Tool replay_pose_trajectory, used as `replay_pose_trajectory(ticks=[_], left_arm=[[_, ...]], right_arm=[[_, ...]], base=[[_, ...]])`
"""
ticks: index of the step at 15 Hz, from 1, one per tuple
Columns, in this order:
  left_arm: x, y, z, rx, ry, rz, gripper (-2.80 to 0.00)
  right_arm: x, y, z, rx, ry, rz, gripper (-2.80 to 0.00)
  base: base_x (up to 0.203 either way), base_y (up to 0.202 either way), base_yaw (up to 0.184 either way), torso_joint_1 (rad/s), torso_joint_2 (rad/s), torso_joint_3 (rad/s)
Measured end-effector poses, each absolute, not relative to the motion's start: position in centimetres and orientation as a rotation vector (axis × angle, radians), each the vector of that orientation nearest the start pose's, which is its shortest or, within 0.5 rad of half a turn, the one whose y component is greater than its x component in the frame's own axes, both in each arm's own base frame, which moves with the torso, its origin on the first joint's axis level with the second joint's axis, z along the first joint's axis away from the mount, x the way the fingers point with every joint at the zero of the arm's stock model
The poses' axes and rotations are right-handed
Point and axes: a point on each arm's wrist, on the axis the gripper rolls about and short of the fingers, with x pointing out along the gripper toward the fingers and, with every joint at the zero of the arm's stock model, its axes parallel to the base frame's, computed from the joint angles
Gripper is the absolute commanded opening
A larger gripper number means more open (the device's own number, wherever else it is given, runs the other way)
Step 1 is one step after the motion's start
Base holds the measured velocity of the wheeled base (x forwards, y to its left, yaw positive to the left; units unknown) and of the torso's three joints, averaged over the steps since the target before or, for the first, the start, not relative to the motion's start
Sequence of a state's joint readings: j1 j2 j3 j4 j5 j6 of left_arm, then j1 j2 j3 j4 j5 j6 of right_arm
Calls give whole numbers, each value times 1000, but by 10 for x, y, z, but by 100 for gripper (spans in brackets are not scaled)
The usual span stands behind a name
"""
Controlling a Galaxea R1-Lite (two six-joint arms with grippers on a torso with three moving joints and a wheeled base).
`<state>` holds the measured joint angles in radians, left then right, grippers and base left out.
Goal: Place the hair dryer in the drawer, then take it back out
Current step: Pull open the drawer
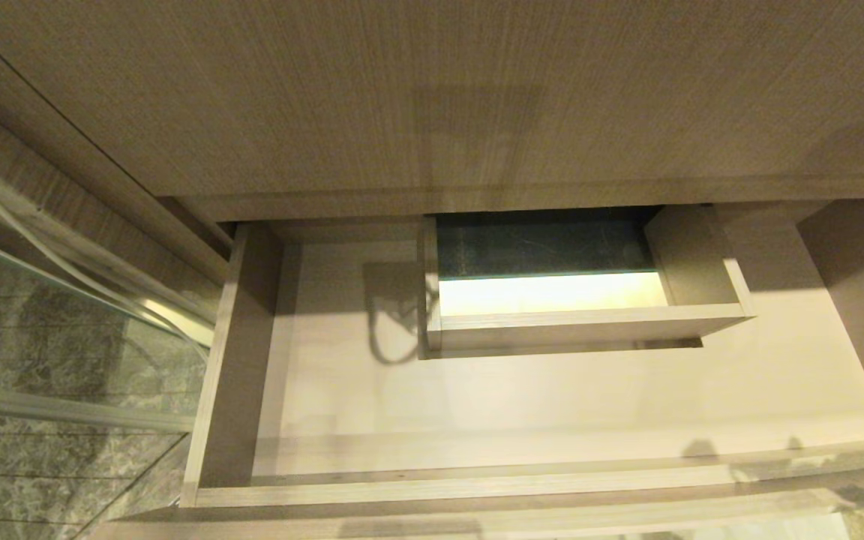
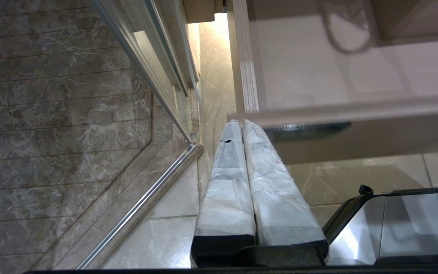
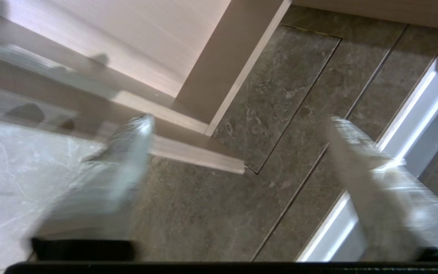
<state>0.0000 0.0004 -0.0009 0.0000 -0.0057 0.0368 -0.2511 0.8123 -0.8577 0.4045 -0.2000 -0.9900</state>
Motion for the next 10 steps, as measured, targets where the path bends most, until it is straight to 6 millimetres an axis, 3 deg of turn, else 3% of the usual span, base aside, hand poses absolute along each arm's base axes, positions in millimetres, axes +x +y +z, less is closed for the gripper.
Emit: replay_pose_trajectory(ticks=[10], left_arm=[[-23, 0, 76, 36, -1, -6, -280]], right_arm=[[59, -20, 253, -813, 568, -258, -280]], base=[[0, 0, 0, 0, 0, 0]])
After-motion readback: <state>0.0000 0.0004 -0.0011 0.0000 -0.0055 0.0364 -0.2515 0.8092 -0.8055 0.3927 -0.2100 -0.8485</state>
